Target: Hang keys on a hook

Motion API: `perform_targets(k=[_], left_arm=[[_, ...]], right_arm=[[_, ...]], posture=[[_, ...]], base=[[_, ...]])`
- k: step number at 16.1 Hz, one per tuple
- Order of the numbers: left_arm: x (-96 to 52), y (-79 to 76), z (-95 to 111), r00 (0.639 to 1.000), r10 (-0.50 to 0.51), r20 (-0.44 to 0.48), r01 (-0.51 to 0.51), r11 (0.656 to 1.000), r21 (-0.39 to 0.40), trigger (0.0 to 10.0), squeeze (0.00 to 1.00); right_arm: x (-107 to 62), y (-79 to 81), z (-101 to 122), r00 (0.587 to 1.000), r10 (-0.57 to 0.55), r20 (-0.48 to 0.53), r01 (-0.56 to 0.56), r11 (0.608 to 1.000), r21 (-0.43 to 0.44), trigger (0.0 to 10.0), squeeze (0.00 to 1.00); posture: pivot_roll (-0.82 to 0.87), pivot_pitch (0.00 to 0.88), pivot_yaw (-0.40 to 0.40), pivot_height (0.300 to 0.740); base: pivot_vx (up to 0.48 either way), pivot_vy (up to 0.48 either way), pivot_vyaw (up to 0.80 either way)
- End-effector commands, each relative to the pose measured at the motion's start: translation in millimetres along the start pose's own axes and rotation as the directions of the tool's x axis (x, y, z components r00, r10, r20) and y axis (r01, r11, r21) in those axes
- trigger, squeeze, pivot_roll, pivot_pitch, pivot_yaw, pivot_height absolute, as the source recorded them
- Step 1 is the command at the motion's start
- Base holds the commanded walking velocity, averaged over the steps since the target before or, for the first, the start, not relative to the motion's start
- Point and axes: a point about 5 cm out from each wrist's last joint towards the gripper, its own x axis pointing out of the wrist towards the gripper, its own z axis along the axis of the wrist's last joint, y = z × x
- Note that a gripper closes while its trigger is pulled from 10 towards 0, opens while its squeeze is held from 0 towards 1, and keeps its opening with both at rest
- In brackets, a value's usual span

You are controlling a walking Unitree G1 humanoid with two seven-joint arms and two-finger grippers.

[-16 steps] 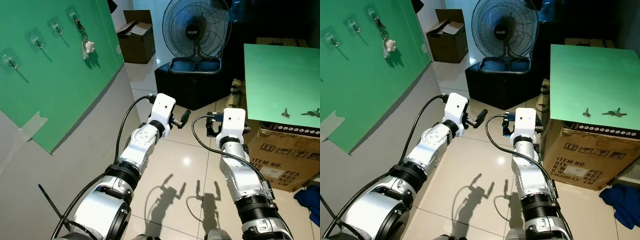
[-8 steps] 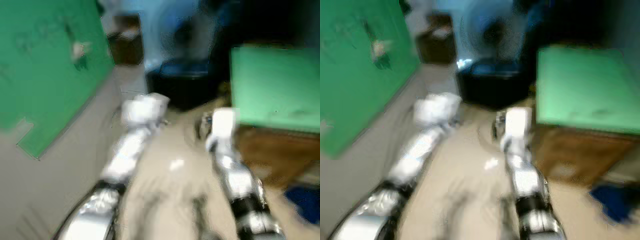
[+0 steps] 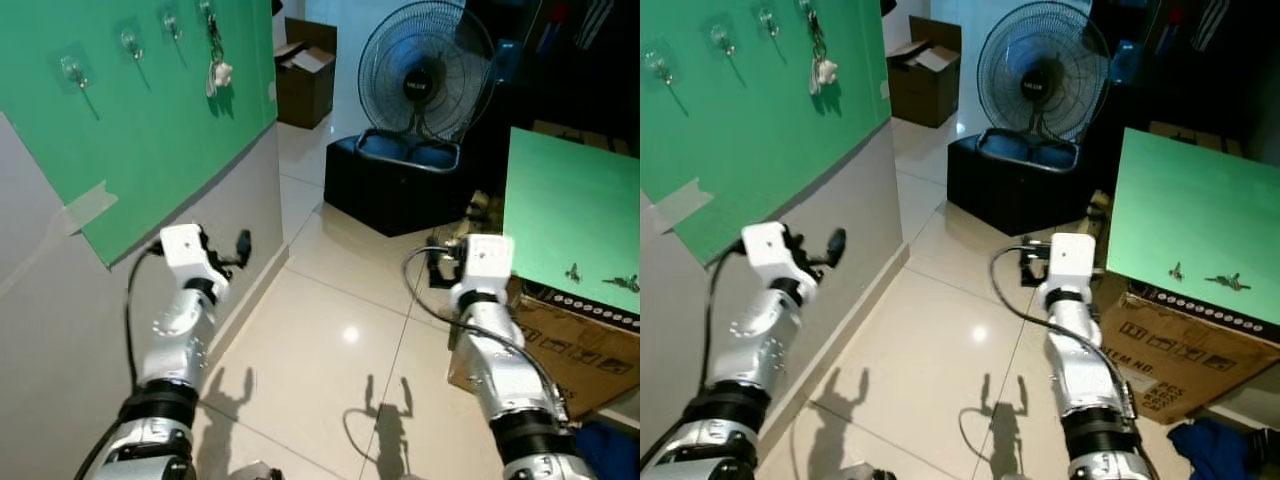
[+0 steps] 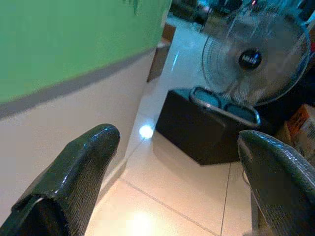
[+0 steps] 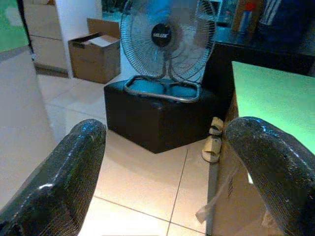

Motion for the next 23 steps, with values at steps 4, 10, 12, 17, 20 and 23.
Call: perform_targets(k=[4,10,12,17,20,23], left_arm=[[-3.0,-22.4,22,0.982,-0.144,0.126,0.138,0.989,0.056,10.0,0.00],[-8.8,-31.2,20,0.971,-0.195,0.140,0.179,0.976,0.121,10.0,0.00],[-11.9,-35.9,26,0.957,-0.234,0.169,0.217,0.970,0.114,10.0,0.00],[-60.5,7.7,-10,0.986,-0.153,0.071,0.137,0.971,0.198,10.0,0.00],[-70.8,1.2,-15,0.986,-0.162,0.041,0.153,0.975,0.163,10.0,0.00],[-67.3,-2.1,-16,0.986,-0.162,0.030,0.157,0.979,0.128,10.0,0.00]], right_arm=[[-6.6,8.3,16,0.985,0.032,0.171,-0.017,0.996,-0.092,10.0,0.00],[-10.7,8.2,2,0.990,0.021,0.136,-0.009,0.996,-0.090,10.0,0.00],[-13.8,10.5,12,0.977,0.040,0.208,-0.012,0.991,-0.134,10.0,0.00],[-61.4,4.9,-20,0.978,0.117,0.175,-0.078,0.973,-0.216,10.0,0.00],[-74.2,6.1,-25,0.978,0.144,0.150,-0.107,0.968,-0.228,10.0,0.00],[-73.7,11.4,-23,0.978,0.145,0.149,-0.111,0.970,-0.217,10.0,0.00]], posture=[[-0.06,0.000,0.011,0.727],[-0.08,0.000,0.026,0.727],[-0.08,0.000,0.031,0.727],[-0.09,0.000,0.023,0.727],[-0.09,0.000,0.014,0.727],[-0.09,0.000,0.012,0.727]], base=[[0.000,0.000,0.00],[0.000,0.000,0.00],[0.000,0.000,0.00],[0.000,0.000,0.00],[0.000,0.000,0.00],[0.000,0.000,0.00]])
